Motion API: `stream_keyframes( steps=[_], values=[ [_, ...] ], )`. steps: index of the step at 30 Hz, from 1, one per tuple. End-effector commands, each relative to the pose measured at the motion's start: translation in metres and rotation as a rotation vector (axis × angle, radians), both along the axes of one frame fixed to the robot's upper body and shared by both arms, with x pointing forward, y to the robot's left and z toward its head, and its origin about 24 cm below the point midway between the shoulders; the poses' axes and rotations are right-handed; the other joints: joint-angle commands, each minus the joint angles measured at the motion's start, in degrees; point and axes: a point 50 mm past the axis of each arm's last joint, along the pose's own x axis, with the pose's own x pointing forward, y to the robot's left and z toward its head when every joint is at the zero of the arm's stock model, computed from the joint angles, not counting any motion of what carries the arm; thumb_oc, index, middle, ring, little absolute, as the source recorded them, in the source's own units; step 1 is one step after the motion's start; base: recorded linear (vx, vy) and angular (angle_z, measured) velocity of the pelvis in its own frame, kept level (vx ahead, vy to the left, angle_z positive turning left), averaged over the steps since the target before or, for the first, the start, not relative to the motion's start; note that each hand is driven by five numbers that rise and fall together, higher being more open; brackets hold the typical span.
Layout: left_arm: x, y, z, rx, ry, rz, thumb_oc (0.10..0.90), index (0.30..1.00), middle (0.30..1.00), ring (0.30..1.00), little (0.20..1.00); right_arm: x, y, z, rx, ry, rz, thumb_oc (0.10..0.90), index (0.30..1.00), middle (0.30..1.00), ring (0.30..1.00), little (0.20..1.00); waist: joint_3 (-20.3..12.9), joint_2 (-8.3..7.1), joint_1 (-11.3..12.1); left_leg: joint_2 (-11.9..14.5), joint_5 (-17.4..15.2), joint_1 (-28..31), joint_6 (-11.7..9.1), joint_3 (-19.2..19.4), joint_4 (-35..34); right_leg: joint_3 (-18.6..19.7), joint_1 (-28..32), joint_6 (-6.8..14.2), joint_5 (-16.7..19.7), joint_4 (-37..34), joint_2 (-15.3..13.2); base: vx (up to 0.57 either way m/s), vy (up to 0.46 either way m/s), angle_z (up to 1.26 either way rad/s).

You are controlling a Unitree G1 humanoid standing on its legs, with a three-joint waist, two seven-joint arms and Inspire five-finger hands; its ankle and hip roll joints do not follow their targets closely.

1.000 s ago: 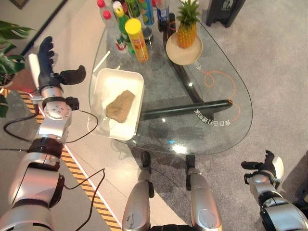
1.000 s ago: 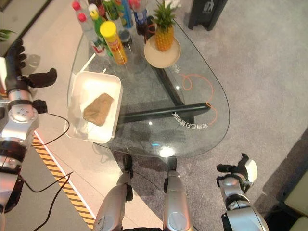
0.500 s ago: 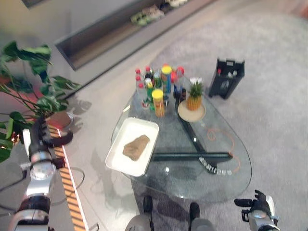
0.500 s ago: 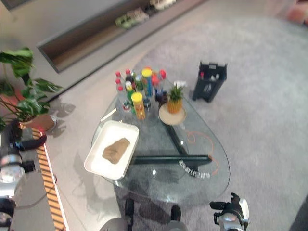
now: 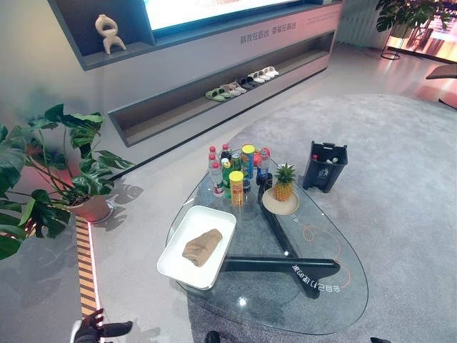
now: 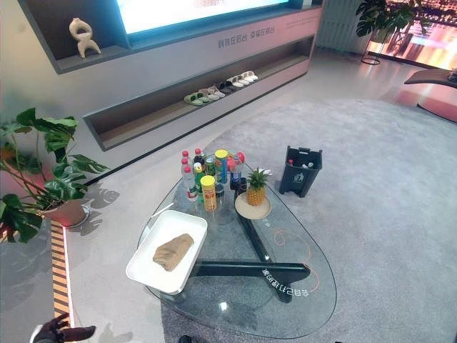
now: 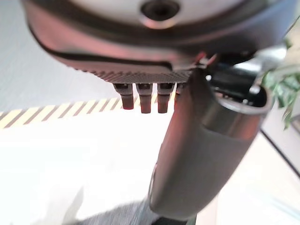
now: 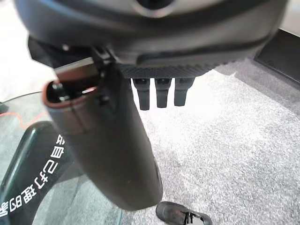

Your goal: Wipe the table with a cloth and put it in the basket.

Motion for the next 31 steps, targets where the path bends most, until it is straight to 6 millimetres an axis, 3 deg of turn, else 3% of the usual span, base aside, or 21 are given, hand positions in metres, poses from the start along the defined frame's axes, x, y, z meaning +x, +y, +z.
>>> stream_keyframes(
  steps=[1,3,9,20,31],
  values=[
    [0.023,0.011,0.010,0.027,-0.008,-0.086,0.800,0.900,0.900,0.900,0.900,0.022,0.004,0.001,0.011,0.001,0.072,0.800,0.900,0.900,0.900,0.900,1.3,-1.60,1.0,-0.1,-6.6,5.2,-0.3,2.1,0.4,-0.3,0.1,1.8,1.4,0.3,-2.0,0.00,0.000,0.00],
    [0.016,-0.010,-0.003,-0.028,0.069,-0.160,0.800,0.900,0.900,0.900,0.900,0.021,0.014,-0.003,0.041,0.047,0.117,0.800,0.900,0.900,0.900,0.900,1.2,-1.63,1.0,0.0,-6.6,5.4,-0.3,2.1,0.4,-0.5,0.3,1.7,1.4,0.3,-2.0,0.00,0.000,0.00],
    [0.014,-0.037,-0.015,-0.085,0.161,-0.280,0.800,0.900,0.900,0.900,0.900,0.019,0.023,-0.007,0.065,0.113,0.190,0.800,0.900,0.900,0.900,0.900,1.1,-2.03,1.1,0.2,-6.7,5.8,-0.3,1.8,0.4,-0.7,0.7,1.7,1.4,0.3,-2.0,0.00,-0.002,-0.01],
    [0.005,-0.041,-0.019,-0.142,0.256,-0.291,0.800,0.900,0.900,0.900,0.900,0.025,0.028,-0.008,0.078,0.115,0.233,0.800,0.900,0.900,0.900,0.900,0.9,-2.46,0.5,0.5,-6.9,6.2,-0.2,1.9,0.4,0.1,0.7,1.7,1.4,0.3,-1.8,0.00,0.000,0.00],
    [0.008,-0.046,-0.020,-0.155,0.258,-0.306,0.800,0.900,0.900,0.900,0.900,0.027,0.031,-0.009,0.088,0.107,0.244,0.800,0.900,0.900,0.900,0.900,1.6,-2.67,0.4,0.8,-6.8,5.7,-0.3,2.0,0.4,0.1,0.2,1.8,1.6,0.3,-2.1,0.00,0.000,0.00]
  ],
)
